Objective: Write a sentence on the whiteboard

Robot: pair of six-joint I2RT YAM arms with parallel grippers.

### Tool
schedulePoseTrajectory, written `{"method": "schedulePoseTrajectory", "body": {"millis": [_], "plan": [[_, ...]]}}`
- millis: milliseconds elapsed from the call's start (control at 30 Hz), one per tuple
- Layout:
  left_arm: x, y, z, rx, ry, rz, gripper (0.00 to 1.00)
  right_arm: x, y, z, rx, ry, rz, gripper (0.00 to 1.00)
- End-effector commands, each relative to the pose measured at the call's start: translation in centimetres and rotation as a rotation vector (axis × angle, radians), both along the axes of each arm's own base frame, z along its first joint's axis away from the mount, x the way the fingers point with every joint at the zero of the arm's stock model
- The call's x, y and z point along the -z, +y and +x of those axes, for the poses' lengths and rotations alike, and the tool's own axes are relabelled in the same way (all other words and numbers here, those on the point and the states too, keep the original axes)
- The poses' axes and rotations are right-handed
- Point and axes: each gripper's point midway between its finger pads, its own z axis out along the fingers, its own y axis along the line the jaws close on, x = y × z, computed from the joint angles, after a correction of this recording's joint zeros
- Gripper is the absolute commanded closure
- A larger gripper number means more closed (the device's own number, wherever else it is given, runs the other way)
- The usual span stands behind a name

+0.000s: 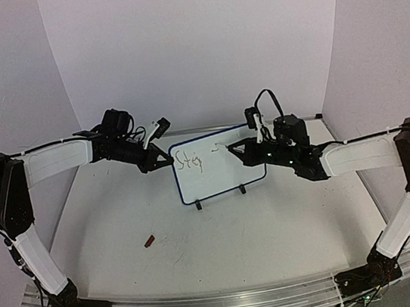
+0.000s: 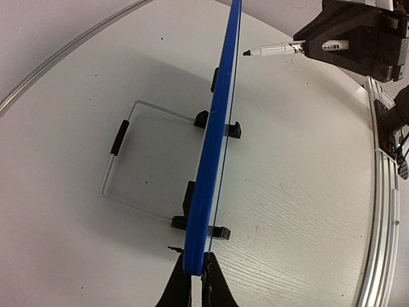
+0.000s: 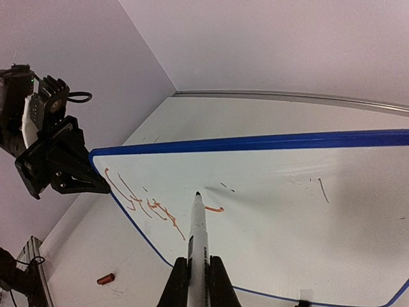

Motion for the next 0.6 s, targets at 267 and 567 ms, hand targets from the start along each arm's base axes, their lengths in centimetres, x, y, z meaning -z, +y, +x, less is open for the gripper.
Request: {"method": "schedulePoseTrajectory", "body": {"millis": [267,567], "plan": [[2.9,0.7,-0.7,0.0,0.048,0.098,1.0,-1.3,0.6,1.4,0.018,-0.03,0.036,1.0],[3.0,0.7,-0.7,-0.001,0.049,0.1,1.0,0.0,0.6,2.0,0.04,-0.006,0.019,1.0]]}}
